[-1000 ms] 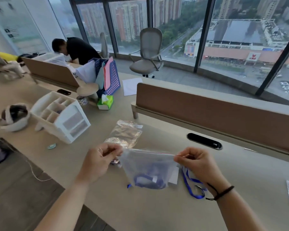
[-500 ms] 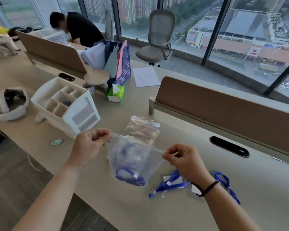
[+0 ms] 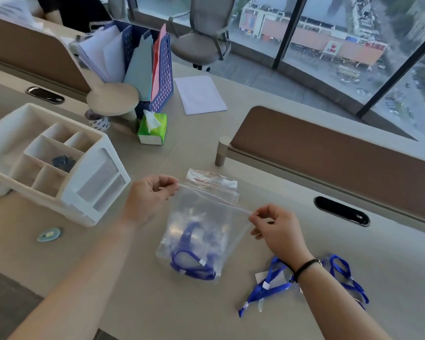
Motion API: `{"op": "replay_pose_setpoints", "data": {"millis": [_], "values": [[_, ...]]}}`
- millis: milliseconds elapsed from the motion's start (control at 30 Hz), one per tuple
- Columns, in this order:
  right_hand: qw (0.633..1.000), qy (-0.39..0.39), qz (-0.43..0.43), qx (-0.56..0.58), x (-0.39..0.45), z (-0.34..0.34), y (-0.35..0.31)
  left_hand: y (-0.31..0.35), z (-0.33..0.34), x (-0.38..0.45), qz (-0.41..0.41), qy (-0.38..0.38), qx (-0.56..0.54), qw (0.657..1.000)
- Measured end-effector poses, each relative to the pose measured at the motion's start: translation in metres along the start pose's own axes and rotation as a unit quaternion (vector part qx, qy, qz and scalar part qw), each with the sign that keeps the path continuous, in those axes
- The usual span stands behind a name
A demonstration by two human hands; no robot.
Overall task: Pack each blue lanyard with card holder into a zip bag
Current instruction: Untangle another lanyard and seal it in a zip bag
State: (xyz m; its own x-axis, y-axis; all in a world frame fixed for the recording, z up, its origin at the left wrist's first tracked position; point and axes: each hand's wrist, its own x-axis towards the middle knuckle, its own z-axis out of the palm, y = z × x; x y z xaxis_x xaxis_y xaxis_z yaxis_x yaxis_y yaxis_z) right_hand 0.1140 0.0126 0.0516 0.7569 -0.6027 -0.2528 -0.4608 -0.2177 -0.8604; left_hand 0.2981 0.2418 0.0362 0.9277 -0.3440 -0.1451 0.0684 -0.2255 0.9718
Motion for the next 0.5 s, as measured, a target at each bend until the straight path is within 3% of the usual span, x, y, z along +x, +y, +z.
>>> {"op": "replay_pose_setpoints", "data": {"millis": [333,500], "values": [[0.99,0.033,0.1,0.095,0.092,0.026,0.013,-0.031,0.04,0.076,-0.036,0.017,0.018,0.999],[0.982,0.041,0.147,0.109,0.133,0.042,0.034,-0.085,0.034,0.06,-0.16,-0.081,0.119,0.977]]}}
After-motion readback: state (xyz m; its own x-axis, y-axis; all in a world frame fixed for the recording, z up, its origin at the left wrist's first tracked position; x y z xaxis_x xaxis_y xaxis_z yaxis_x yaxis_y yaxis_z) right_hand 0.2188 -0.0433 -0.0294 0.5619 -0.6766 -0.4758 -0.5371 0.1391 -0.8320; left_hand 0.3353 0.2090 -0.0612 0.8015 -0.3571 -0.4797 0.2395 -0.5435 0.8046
